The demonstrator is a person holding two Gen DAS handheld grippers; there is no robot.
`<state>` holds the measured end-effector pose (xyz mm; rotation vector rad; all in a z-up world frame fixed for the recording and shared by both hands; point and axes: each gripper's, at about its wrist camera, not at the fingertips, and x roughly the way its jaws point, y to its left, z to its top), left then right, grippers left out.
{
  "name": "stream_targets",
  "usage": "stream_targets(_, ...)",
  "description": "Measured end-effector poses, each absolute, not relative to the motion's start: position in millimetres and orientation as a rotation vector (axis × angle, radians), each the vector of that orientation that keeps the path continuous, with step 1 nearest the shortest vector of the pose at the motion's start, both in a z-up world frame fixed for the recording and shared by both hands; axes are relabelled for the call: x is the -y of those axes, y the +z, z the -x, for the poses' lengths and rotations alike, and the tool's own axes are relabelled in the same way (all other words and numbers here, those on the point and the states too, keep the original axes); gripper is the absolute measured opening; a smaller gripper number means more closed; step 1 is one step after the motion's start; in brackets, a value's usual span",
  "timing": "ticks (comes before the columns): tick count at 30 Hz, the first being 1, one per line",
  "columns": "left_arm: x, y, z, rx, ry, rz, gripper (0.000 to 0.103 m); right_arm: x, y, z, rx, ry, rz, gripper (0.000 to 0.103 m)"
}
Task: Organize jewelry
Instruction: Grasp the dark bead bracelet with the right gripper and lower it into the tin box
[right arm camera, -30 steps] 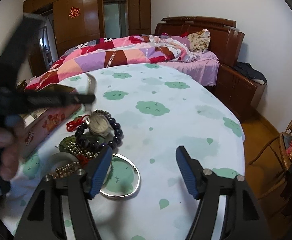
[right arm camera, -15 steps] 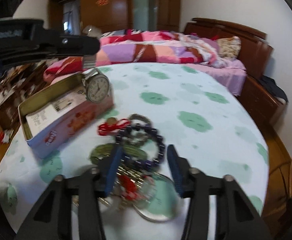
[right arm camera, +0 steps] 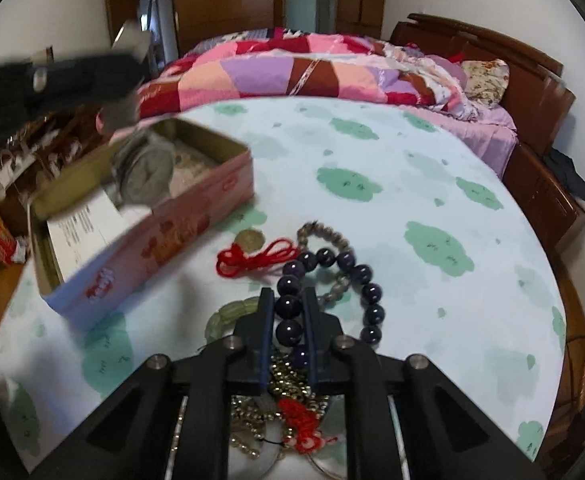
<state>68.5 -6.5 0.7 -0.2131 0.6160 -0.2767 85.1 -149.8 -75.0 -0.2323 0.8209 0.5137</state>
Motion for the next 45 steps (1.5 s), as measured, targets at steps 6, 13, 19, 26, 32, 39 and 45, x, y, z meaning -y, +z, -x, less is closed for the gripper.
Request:
stream_targets(6, -7, 11, -62, -0.583, -0.268, 0.226, 0.003, 161, -44, -83, -0.746, 0.488, 0.181, 0.016)
stream_targets(13, -21, 12, -62, -0.581, -0.256, 0.234, 0.003, 163, -21, -89, -0.724, 0.503, 0.134, 0.016)
stream_targets(19, -33, 14, -61, -0.577, -0.245, 0.243, 0.003, 155, -8, -90, -0.707, 0.523, 0.146, 0.015)
stream_targets(26, -50, 15, -67, -0.576, -0.228, 0.245, 0.003, 137, 8, -91, -0.671, 0.55, 0.176, 0.015)
stream_targets(32, -64, 10, -78, -0.59, -0.205, 0.247, 0.003, 114, 20, -94, -0.642, 0.583, 0.196, 0.015)
stream_targets(39, -77, 6, -90, -0.605, -0.185, 0.241, 0.003, 87, 24, -101, -0.624, 0.621, 0.21, 0.015)
stream_targets(45, -81, 0, -104, -0.627, -0.177, 0.23, 0.003, 68, 23, -109, -0.606, 0.637, 0.205, 0.015)
